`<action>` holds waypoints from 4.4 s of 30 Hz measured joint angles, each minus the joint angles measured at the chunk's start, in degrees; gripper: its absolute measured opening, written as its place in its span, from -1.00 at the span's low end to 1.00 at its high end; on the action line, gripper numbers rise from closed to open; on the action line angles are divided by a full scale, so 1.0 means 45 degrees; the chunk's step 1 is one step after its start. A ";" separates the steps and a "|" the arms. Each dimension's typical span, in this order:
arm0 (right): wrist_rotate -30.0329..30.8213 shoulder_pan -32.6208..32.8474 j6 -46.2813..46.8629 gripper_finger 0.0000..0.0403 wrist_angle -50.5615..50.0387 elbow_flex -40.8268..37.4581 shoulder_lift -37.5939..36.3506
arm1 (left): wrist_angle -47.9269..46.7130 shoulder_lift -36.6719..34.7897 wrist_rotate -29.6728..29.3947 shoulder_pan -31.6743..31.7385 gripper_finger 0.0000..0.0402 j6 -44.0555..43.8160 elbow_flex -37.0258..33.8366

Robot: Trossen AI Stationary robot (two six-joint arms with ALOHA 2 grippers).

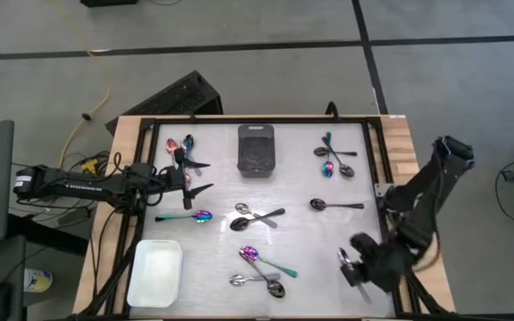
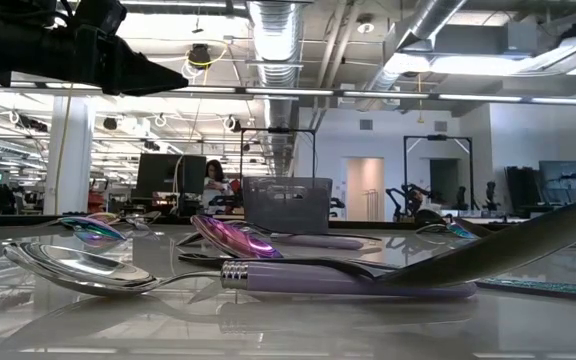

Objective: Sort silverware by color (type)
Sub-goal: Put the purple spoon into the transparent bin, then put the black spoon into the black bin

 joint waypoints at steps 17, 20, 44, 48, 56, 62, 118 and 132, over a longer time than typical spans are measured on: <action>-0.1668 0.0925 0.0136 -0.62 -0.0580 0.0000 0.1915 | 0.0403 -0.0004 -0.0005 -0.0005 0.37 -0.1729 0.0000; -0.1673 0.0681 0.0147 -0.62 -0.0862 0.0000 0.1924 | 0.0427 -0.0004 0.0000 -0.0005 0.37 -0.2096 0.0000; -0.2735 -0.0447 -0.1023 0.00 -0.0815 0.0000 0.1729 | -0.0027 -0.0005 0.0039 -0.0005 0.37 -0.2003 0.0000; -0.2458 -0.0556 -0.1282 0.07 -0.0703 0.0000 0.1084 | -0.0027 -0.0005 0.0045 -0.0005 0.37 -0.1993 0.0000; 0.1139 -0.0799 -0.3961 0.03 -0.1211 0.0000 -0.0189 | -0.0086 -0.0005 0.0053 -0.0005 0.37 -0.2016 0.0000; 0.4060 -0.1938 -0.9156 0.02 -0.1514 0.0000 -0.0485 | -0.0091 -0.0005 0.0052 -0.0005 0.37 -0.2344 0.0000; 0.2907 -1.0800 -2.8233 0.02 1.6757 -0.3172 0.3242 | -0.2086 0.0005 0.0422 -0.0005 0.37 -0.4275 -0.0005; 0.2898 -1.0399 -2.9472 0.02 1.5991 -0.3172 0.4467 | -0.2725 0.0005 -0.2253 -0.0005 0.37 -0.5945 -0.0010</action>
